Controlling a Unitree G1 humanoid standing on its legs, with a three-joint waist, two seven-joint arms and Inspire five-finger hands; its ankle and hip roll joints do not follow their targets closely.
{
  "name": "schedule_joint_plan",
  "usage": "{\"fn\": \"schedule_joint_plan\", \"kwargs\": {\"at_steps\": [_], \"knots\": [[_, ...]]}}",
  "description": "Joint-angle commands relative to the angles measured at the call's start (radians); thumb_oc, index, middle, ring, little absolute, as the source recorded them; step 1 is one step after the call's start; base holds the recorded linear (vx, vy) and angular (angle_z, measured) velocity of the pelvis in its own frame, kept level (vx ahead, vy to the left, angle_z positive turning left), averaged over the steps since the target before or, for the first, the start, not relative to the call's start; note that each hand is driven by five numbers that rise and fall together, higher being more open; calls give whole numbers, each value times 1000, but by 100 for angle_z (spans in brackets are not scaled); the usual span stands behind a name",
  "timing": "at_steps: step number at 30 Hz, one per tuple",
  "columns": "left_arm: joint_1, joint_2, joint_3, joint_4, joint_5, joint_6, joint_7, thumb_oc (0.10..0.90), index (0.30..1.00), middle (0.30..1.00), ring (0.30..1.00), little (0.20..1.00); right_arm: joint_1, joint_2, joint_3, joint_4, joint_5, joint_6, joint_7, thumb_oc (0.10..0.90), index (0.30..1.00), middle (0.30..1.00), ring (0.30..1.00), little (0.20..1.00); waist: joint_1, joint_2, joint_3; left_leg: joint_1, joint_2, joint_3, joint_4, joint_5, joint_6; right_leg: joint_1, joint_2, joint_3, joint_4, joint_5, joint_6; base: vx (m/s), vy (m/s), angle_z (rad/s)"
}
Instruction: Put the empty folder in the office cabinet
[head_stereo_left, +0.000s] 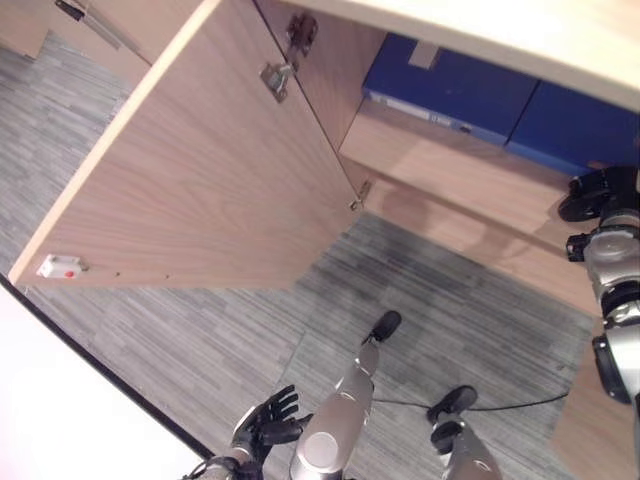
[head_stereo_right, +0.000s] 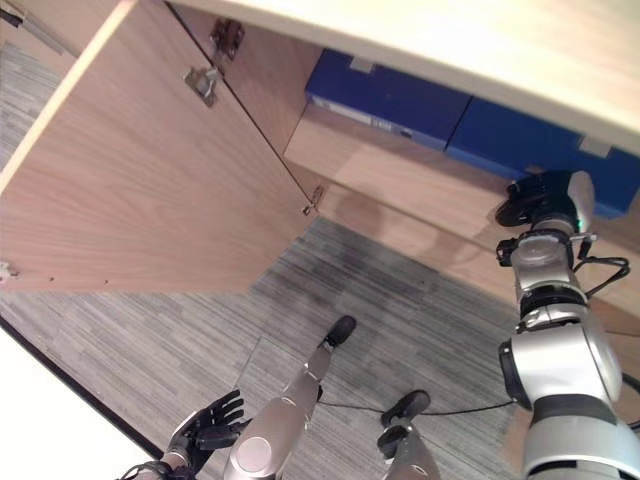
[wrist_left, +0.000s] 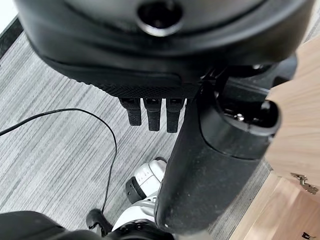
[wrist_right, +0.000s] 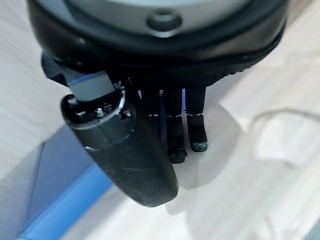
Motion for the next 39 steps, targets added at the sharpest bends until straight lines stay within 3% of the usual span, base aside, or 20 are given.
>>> {"fn": "schedule_joint_plan", "kwargs": {"at_steps": [1, 6, 11, 16, 17, 18, 21, 22, 23, 24, 25, 28, 34, 35, 36, 37, 38, 39], "knots": [[47, 81, -59, -18, 1, -28, 13, 800, 900, 900, 900, 900, -92, -193, 111, -61, 34, -16, -57, 400, 300, 300, 300, 300, 21, 2, 9, 94, 28, 11, -46, -125, 24, 13, 41, 8, -12, -23, -24, 0, 0, 0], [49, 90, -65, -39, -8, -28, 12, 800, 900, 900, 900, 900, -128, -220, 125, -60, 50, -19, -63, 400, 300, 300, 300, 300, 20, 1, 8, 76, 26, 10, -50, -124, 24, -8, 40, 8, -7, -27, -23, 23, -2, 1], [51, 83, -65, -41, -11, -20, 5, 800, 900, 900, 900, 900, -87, -193, 82, -91, 95, -40, -66, 400, 300, 300, 300, 300, 3, -13, -4, 85, 30, 22, -48, -133, 20, 18, 40, 0, -14, -27, -23, 53, -12, 3], [46, 43, -18, 32, -22, -11, 12, 800, 900, 900, 900, 900, 79, -36, -56, -226, 198, -98, -76, 400, 300, 300, 300, 300, -19, -69, -22, 144, 33, 34, -41, -155, 24, 109, 57, 3, -67, -1, -12, 56, 20, 7], [46, 34, 10, 65, -21, -6, 12, 800, 900, 900, 900, 900, 157, 25, -104, -284, 204, -110, -75, 400, 300, 300, 300, 300, -29, -96, -33, 167, 33, 39, -39, -164, 27, 151, 64, 1, -98, 9, -10, 47, 24, 10], [47, 37, 12, 67, -21, -7, 12, 800, 900, 900, 900, 900, 164, 29, -109, -289, 203, -110, -77, 400, 300, 300, 300, 300, -29, -98, -33, 169, 33, 39, -39, -165, 27, 155, 65, 0, -102, 11, -10, 54, 25, 9], [49, 11, 91, 136, -21, 4, 10, 800, 900, 900, 900, 900, 358, 146, -173, -462, 167, -136, -62, 400, 300, 300, 300, 300, -57, -152, -71, 223, 31, 56, -35, -184, 35, 240, 70, 7, -176, 44, -2, 80, 112, 9], [57, 6, 114, 153, -19, 4, 8, 800, 900, 900, 900, 900, 424, 174, -188, -521, 151, -137, -52, 507, 460, 460, 460, 460, -64, -166, -83, 238, 27, 61, -30, -191, 39, 262, 69, 11, -191, 52, -1, 69, 143, -2], [59, -1, 133, 166, -15, 8, 6, 800, 900, 900, 900, 900, 469, 197, -196, -555, 139, -141, -38, 800, 900, 900, 900, 900, -72, -175, -94, 248, 27, 64, -24, -197, 41, 278, 67, 16, -199, 57, 0, 48, 101, -10], [61, 1, 133, 167, -15, 7, 5, 800, 900, 900, 900, 900, 475, 200, -198, -560, 137, -139, -39, 800, 900, 900, 900, 900, -72, -176, -95, 249, 26, 65, -23, -197, 42, 281, 67, 16, -201, 58, 1, -12, 258, -18], [61, -8, 171, 200, 0, 15, -7, 800, 900, 900, 900, 900, 576, 254, -207, -630, 116, -139, 1, 800, 900, 900, 900, 900, -90, -194, -119, 268, 13, 75, 1, -195, 55, 302, 55, 18, -213, 94, 0, -23, 200, -21], [61, -14, 227, 255, 32, 30, -16, 800, 900, 900, 900, 900, 720, 310, -237, -731, 68, -130, 53, 800, 900, 900, 900, 900, -114, -220, -162, 320, 11, 87, 22, -221, 73, 327, 42, 34, -184, 93, 3, 40, 221, -16], [52, -18, 293, 282, 26, 28, -13, 800, 900, 900, 900, 900, 835, 402, -269, -744, 60, -117, 103, 800, 900, 900, 900, 900, -144, -223, -186, 395, 10, 113, 65, -250, 100, 327, 2, 36, -2, 101, 34, -27, 180, -18], [41, -3, 319, 287, 13, 24, -3, 800, 900, 900, 900, 900, 870, 429, -261, -758, 63, -117, 121, 800, 900, 900, 900, 900, -169, -233, -200, 401, 10, 110, 69, -246, 100, 317, 54, 99, 13, 84, 28, -72, -9, -13], [35, -4, 330, 282, -8, 17, 6, 800, 900, 900, 900, 900, 894, 443, -244, -761, 75, -125, 132, 800, 900, 900, 900, 900, -199, -245, -213, 399, 0, 99, 70, -235, 98, 295, 142, 187, -18, 41, 10, -47, 5, 20], [29, -9, 338, 278, -17, 16, 14, 800, 900, 900, 900, 900, 905, 447, -227, -754, 82, -130, 140, 800, 900, 900, 900, 900, -208, -253, -224, 397, -15, 97, 71, -227, 94, 284, 195, 248, -64, 32, 6, 11, -6, 59], [24, -1, 344, 279, -23, 8, 29, 800, 900, 900, 900, 900, 906, 442, -210, -751, 84, -132, 131, 800, 900, 900, 900, 900, -206, -259, -224, 403, -34, 90, 66, -214, 88, 301, 224, 272, -111, 27, -17, 34, 16, 81], [24, -1, 344, 279, -23, 8, 29, 800, 900, 900, 900, 900, 906, 442, -210, -751, 84, -133, 131, 800, 900, 900, 900, 900, -208, -259, -225, 401, -33, 89, 65, -211, 88, 301, 225, 270, -115, 30, -16, 17, -60, 50]]}}
